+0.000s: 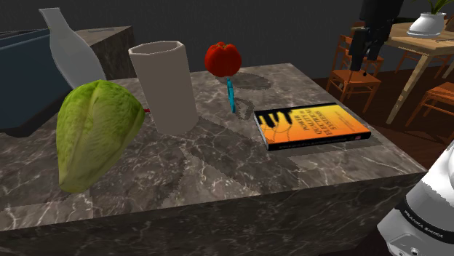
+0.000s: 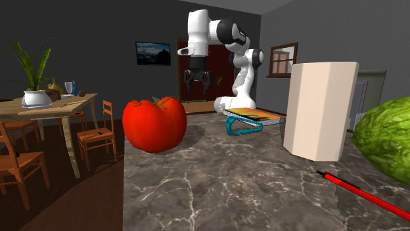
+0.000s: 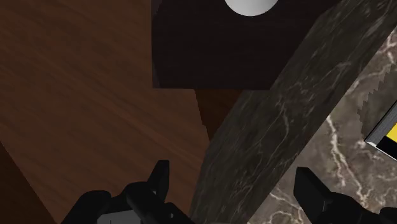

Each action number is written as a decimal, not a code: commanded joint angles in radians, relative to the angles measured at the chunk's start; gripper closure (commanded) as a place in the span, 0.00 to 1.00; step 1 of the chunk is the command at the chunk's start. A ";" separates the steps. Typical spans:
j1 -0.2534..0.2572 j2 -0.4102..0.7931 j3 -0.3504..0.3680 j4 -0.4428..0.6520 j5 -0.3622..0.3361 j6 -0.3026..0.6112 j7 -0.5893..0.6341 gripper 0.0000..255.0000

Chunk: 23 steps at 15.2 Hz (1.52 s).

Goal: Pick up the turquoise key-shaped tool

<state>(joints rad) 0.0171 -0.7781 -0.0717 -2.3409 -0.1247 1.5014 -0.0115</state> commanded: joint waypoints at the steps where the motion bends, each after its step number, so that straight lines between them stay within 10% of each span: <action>1: 0.000 0.000 0.000 0.000 0.000 0.000 0.000 0.00; 13: 0.023 0.239 0.240 0.140 0.199 0.090 0.437 0.00; 23: 0.024 0.556 0.399 0.411 0.234 0.156 0.789 0.00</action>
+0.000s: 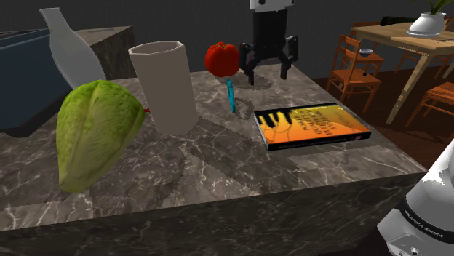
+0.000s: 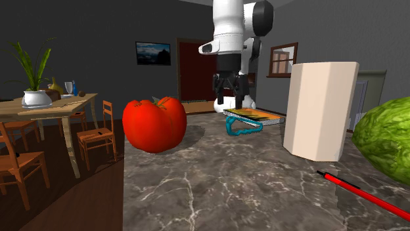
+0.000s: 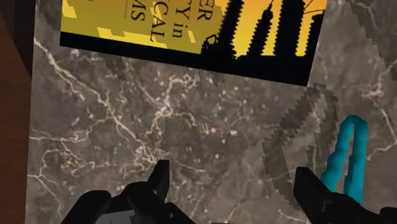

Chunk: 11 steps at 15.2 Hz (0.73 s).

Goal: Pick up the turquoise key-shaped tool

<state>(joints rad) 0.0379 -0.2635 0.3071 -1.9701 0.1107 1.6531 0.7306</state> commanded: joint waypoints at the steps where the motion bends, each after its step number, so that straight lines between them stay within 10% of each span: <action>1: 0.004 0.078 0.033 0.075 -0.006 0.007 0.083 0.00; 7: 0.028 0.292 0.087 0.295 -0.057 0.006 0.273 0.00; 11: 0.028 0.288 0.085 0.236 -0.055 0.060 0.269 0.00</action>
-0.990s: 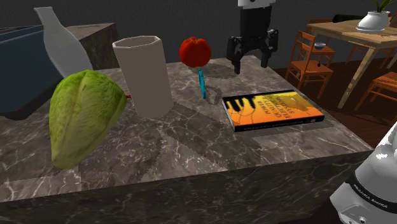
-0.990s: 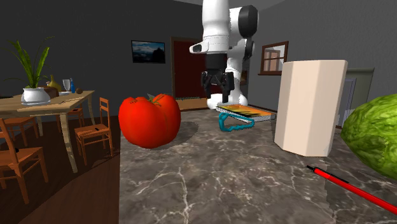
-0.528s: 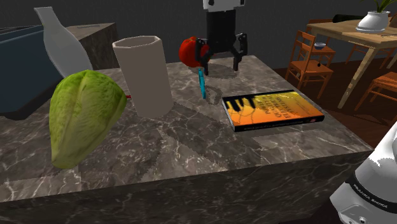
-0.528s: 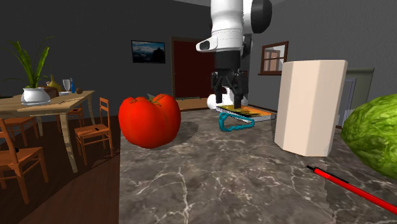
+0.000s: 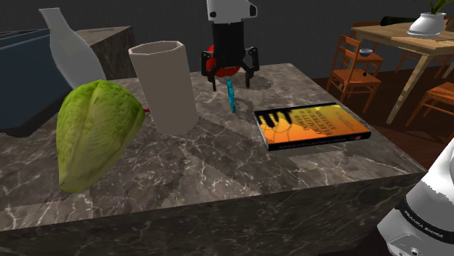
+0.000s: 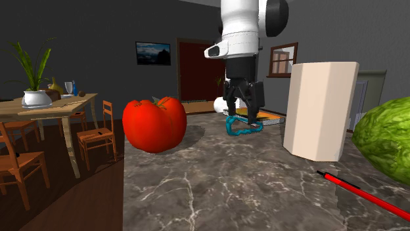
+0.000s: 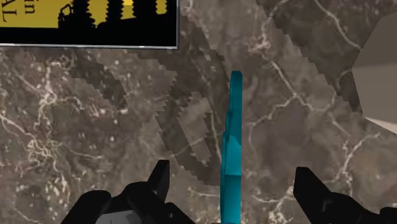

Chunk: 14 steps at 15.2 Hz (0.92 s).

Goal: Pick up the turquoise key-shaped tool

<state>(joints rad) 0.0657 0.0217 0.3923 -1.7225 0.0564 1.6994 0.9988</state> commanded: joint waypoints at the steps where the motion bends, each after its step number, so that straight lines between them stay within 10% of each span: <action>1: 0.000 0.002 0.000 -0.025 0.000 0.028 0.000 0.00; 5: 0.000 0.002 0.000 -0.060 0.000 0.062 -0.002 0.00; 6: 0.001 0.003 0.001 -0.059 0.000 0.062 -0.001 1.00; 14: 0.001 0.002 0.001 -0.060 0.000 0.062 0.000 1.00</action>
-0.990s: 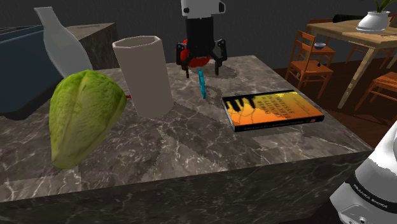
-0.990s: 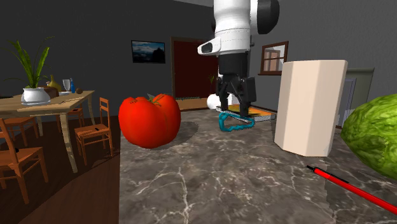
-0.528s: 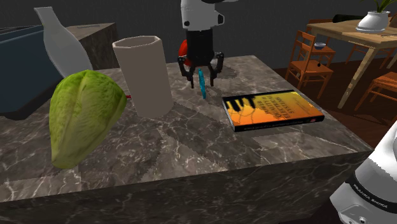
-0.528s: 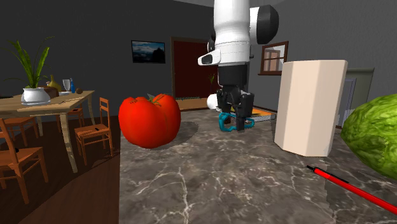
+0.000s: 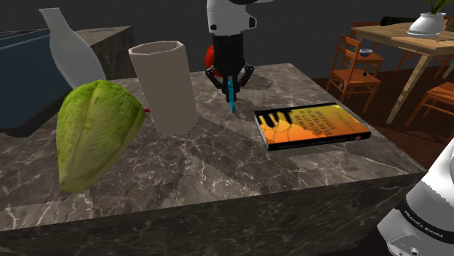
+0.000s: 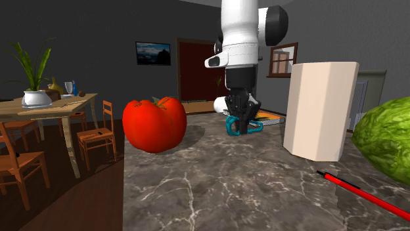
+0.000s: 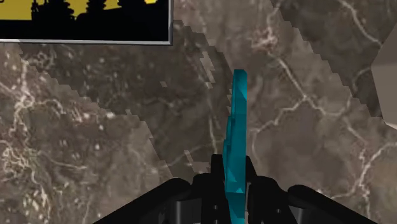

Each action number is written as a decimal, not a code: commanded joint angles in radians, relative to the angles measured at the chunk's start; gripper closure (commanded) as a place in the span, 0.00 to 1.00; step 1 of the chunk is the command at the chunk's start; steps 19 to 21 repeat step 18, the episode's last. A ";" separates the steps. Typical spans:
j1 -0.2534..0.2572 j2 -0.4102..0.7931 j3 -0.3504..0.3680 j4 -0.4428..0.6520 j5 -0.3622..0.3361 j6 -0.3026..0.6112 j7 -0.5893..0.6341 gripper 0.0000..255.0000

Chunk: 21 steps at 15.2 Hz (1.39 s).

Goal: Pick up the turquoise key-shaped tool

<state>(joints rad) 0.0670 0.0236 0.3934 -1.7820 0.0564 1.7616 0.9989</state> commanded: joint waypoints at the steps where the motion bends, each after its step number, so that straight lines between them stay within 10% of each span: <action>1: -0.001 0.001 -0.001 0.000 0.000 0.000 -0.002 1.00; 21: 0.002 0.024 0.002 0.231 -0.010 -0.209 0.016 1.00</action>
